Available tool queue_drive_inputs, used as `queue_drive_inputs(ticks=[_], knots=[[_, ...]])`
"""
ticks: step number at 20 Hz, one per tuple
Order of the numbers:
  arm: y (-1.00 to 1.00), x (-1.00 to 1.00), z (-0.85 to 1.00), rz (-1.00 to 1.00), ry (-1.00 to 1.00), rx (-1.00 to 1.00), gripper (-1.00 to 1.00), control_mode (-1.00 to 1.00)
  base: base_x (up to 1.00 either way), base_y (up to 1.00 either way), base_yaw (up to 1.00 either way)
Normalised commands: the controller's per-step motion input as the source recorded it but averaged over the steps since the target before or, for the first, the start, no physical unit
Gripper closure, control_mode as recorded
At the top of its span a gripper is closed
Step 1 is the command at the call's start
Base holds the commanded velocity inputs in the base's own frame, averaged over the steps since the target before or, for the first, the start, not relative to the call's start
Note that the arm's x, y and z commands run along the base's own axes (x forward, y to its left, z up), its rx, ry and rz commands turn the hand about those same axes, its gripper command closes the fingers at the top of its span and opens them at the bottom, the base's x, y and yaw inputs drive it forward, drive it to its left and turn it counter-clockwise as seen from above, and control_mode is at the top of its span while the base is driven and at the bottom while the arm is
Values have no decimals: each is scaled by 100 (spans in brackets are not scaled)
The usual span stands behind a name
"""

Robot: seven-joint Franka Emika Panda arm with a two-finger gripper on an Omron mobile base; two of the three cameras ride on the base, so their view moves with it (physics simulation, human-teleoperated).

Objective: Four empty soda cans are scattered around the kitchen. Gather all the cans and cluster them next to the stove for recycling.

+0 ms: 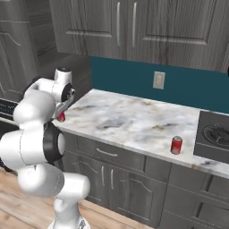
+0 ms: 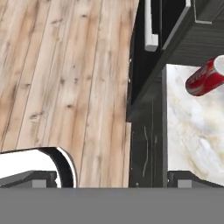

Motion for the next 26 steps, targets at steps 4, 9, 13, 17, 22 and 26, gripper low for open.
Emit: queue_drive_inputs(ticks=[4,9,13,17,22,26], knots=[[15,22,0,0,0,6,-100,-100,0,0,0],[18,19,-4,0,0,5,-100,-100,0,0,0],[25,19,-13,0,0,2,-100,-100,0,0,0],[26,16,-17,0,0,1,-100,-100,0,0,0],[21,15,-14,-2,0,1,-100,-100,0,0,0],[10,16,-6,-3,0,3,-100,-100,0,0,0]])
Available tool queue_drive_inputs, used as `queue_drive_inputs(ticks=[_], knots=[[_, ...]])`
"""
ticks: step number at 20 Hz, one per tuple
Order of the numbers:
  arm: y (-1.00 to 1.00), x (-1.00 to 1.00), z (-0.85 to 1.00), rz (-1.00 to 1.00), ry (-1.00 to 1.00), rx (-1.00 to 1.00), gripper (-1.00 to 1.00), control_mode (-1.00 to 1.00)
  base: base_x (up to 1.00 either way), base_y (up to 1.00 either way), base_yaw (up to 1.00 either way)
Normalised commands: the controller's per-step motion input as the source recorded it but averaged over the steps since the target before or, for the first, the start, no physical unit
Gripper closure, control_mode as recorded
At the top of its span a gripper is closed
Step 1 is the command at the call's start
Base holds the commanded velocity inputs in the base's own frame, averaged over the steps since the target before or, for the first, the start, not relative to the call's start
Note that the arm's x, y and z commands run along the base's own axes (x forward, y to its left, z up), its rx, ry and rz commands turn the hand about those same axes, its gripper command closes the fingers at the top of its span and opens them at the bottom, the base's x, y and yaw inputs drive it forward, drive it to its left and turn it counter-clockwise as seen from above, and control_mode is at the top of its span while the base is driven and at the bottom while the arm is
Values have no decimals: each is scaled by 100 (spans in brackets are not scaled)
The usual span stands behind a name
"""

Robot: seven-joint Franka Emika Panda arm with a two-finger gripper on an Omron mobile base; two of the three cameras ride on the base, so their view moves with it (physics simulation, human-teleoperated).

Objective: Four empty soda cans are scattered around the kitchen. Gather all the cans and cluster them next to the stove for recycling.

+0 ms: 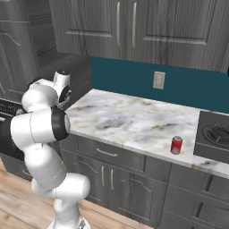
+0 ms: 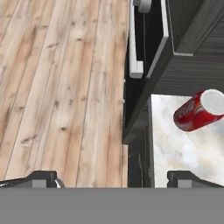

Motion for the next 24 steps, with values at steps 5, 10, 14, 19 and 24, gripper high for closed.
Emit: queue_drive_inputs(ticks=[5,10,14,19,24], knots=[[3,17,-3,-3,0,5,-100,-100,0,0,0],[1,15,-3,-2,0,4,-100,-100,0,0,0],[4,11,-8,-1,0,4,-100,-100,0,0,0],[7,11,-10,0,-1,3,-100,-100,0,0,0],[11,10,-17,0,-4,0,-100,-100,0,0,0]])
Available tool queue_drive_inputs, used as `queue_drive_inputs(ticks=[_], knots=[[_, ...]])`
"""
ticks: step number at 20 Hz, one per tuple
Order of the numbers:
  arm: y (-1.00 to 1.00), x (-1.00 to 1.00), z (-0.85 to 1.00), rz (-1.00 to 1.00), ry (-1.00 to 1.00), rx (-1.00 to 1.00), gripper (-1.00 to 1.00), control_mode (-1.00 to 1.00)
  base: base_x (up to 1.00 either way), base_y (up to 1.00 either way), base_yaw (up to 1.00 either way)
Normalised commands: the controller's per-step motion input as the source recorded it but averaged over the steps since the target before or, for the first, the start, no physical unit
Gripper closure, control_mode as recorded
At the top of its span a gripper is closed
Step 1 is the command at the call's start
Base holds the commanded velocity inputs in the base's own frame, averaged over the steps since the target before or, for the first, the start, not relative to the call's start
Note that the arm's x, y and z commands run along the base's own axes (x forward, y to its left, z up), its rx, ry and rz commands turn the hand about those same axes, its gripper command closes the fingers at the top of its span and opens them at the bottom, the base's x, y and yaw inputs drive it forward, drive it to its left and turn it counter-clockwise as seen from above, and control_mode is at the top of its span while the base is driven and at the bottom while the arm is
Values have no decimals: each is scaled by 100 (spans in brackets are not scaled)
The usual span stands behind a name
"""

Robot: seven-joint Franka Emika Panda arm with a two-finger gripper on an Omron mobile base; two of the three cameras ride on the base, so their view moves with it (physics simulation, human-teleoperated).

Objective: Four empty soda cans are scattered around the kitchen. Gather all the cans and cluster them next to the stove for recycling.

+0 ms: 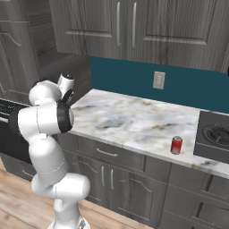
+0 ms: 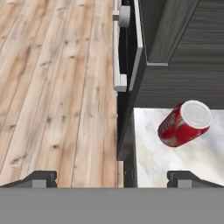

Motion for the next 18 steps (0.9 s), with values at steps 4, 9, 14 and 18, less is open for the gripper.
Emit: queue_drive_inputs(ticks=[4,9,14,18], knots=[[2,14,-17,-1,-4,0,-100,-100,0,0,0],[0,17,-17,-1,-2,0,-100,-100,0,0,0],[0,22,-13,-1,-1,1,-100,-100,0,0,0],[0,30,-9,-1,-1,2,-100,-100,0,0,0]])
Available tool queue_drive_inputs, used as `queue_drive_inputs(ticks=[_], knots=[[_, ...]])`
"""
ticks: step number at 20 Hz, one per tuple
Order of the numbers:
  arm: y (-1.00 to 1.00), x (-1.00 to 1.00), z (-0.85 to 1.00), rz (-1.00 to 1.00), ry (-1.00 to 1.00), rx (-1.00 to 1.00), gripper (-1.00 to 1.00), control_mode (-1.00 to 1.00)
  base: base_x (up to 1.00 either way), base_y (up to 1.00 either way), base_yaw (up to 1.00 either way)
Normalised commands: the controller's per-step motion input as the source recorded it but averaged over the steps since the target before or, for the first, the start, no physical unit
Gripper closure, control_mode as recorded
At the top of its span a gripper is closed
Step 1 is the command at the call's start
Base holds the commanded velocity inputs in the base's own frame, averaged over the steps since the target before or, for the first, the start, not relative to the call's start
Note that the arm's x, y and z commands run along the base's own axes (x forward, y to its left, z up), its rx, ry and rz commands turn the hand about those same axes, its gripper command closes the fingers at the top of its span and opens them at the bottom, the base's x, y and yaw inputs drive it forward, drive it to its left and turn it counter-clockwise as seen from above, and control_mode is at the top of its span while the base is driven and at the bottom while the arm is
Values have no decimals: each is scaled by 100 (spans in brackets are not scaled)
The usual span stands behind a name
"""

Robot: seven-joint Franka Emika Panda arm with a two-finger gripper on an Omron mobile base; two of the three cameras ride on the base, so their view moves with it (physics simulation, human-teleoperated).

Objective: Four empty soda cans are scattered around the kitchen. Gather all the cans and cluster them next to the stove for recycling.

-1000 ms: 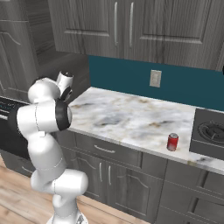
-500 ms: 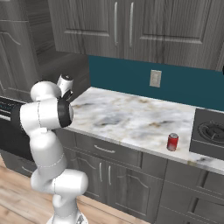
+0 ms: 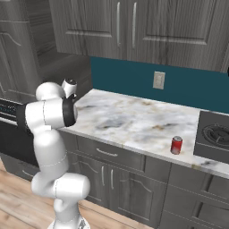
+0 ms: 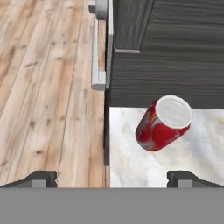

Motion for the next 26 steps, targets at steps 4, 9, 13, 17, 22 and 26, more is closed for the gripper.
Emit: queue_drive_inputs(ticks=[4,9,13,17,22,26], knots=[[1,26,-4,-1,-1,2,-100,-100,0,0,0],[7,14,0,0,-2,1,-100,-100,0,0,0],[11,7,0,0,-2,1,-100,-100,0,0,0],[9,12,-3,0,-2,1,-100,-100,0,0,0],[3,17,-12,0,-1,1,-100,-100,0,0,0],[0,24,-17,0,-1,1,-100,-100,0,0,0]])
